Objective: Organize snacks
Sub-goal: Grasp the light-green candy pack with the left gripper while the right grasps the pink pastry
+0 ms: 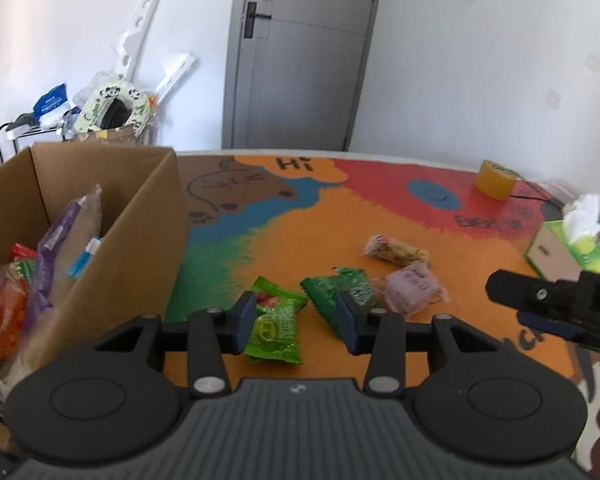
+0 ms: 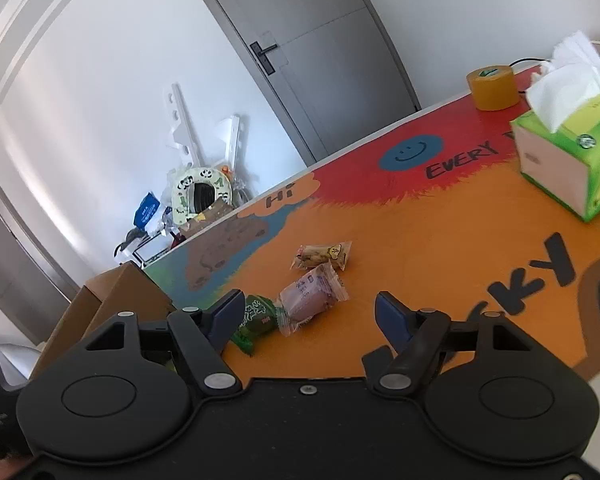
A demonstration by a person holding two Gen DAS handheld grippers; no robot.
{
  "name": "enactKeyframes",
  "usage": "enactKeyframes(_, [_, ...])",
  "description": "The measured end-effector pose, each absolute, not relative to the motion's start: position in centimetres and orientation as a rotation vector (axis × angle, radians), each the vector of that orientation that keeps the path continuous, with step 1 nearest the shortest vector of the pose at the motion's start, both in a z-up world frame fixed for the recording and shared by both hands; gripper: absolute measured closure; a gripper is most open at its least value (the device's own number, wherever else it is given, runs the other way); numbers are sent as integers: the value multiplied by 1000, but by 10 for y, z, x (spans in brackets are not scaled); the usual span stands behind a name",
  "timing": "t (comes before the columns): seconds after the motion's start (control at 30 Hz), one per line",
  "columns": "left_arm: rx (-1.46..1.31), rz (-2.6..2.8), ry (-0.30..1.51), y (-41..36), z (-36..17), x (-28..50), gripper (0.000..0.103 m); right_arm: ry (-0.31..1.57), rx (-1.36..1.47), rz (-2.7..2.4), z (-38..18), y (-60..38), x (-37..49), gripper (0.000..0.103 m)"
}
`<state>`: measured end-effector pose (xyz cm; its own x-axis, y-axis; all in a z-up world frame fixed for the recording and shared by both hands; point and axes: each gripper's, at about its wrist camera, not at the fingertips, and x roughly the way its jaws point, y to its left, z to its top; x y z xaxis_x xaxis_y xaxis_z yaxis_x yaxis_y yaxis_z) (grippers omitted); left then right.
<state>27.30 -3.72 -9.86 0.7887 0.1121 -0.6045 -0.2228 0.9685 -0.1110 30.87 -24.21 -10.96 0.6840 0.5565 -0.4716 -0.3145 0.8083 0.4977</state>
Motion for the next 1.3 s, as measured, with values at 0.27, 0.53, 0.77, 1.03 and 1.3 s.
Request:
enactKeyframes(0.27, [-184, 223, 703, -27, -120, 291, 60, 686, 345, 506, -112, -223, 333, 31])
enactKeyframes(0.53, [-232, 208, 698, -17, -123, 294, 72, 714, 279, 519, -117, -201, 352, 30])
enactKeyframes(0.77, [-252, 185, 683, -17, -123, 299, 74, 730, 218, 512, -122, -181, 363, 30])
enactKeyframes(1.03, [-259, 174, 680, -16, -123, 296, 74, 756, 185, 528, -133, -173, 358, 63])
enactKeyframes(1.3, [-272, 163, 665, -18, -117, 283, 75, 755, 229, 521, -130, -195, 332, 68])
